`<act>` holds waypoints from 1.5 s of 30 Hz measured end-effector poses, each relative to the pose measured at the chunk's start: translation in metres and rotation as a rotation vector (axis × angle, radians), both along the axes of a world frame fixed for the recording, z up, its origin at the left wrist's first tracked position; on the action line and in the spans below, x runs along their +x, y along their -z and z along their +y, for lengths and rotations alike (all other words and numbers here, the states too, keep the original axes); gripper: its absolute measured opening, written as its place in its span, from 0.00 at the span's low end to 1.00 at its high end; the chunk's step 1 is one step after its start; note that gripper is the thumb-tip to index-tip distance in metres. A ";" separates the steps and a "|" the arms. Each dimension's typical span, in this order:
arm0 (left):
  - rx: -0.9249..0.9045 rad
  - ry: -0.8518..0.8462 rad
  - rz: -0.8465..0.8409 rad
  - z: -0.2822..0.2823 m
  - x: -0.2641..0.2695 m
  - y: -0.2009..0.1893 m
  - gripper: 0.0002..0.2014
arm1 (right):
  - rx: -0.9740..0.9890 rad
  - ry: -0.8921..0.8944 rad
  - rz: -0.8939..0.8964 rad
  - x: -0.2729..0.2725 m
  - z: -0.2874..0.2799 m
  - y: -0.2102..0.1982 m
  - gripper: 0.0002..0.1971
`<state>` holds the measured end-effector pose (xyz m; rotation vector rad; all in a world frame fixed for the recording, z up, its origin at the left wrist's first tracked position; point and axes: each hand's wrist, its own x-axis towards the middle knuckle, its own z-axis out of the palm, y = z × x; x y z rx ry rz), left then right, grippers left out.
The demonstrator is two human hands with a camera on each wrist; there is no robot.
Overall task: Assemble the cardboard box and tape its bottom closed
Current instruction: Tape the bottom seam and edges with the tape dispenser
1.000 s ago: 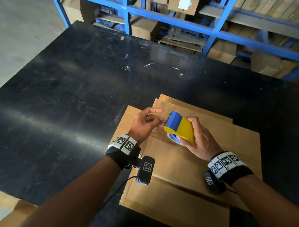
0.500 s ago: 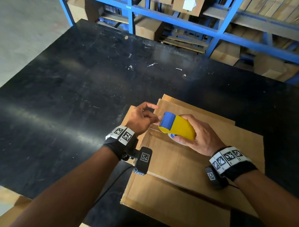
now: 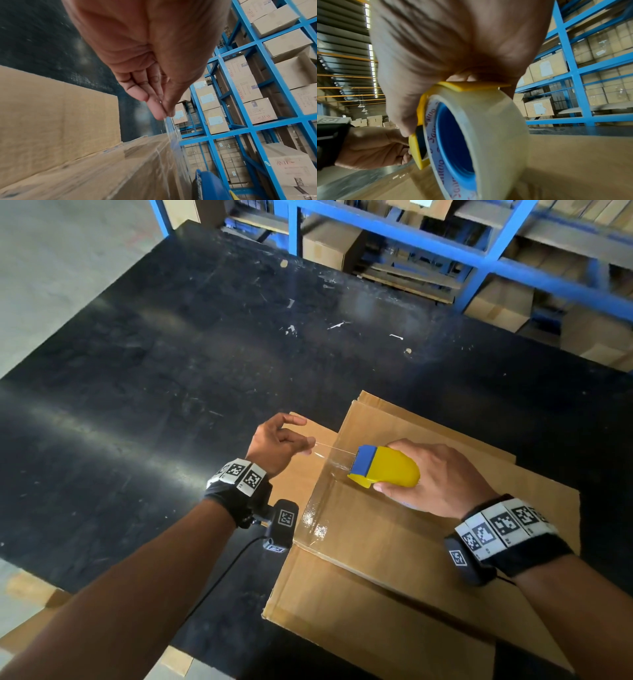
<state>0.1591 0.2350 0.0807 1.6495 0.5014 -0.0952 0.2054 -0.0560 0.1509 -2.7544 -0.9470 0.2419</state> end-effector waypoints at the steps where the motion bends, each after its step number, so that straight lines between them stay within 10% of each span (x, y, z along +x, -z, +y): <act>1: -0.001 0.001 0.008 0.001 0.000 0.002 0.18 | -0.031 0.004 -0.008 0.001 0.002 0.000 0.37; 28: 0.212 0.266 0.214 -0.011 0.003 0.038 0.16 | -0.114 -0.020 0.091 0.004 0.007 -0.003 0.40; 34: 0.445 0.292 -0.163 -0.004 0.001 0.016 0.19 | -0.063 -0.083 0.106 0.004 0.006 -0.007 0.40; 40: 0.830 0.870 -0.265 -0.026 0.005 -0.003 0.53 | -0.025 -0.140 0.131 0.006 0.000 -0.006 0.36; 45: 1.014 0.923 -0.190 -0.026 0.012 -0.007 0.58 | 0.043 -0.134 0.152 0.004 -0.006 -0.005 0.35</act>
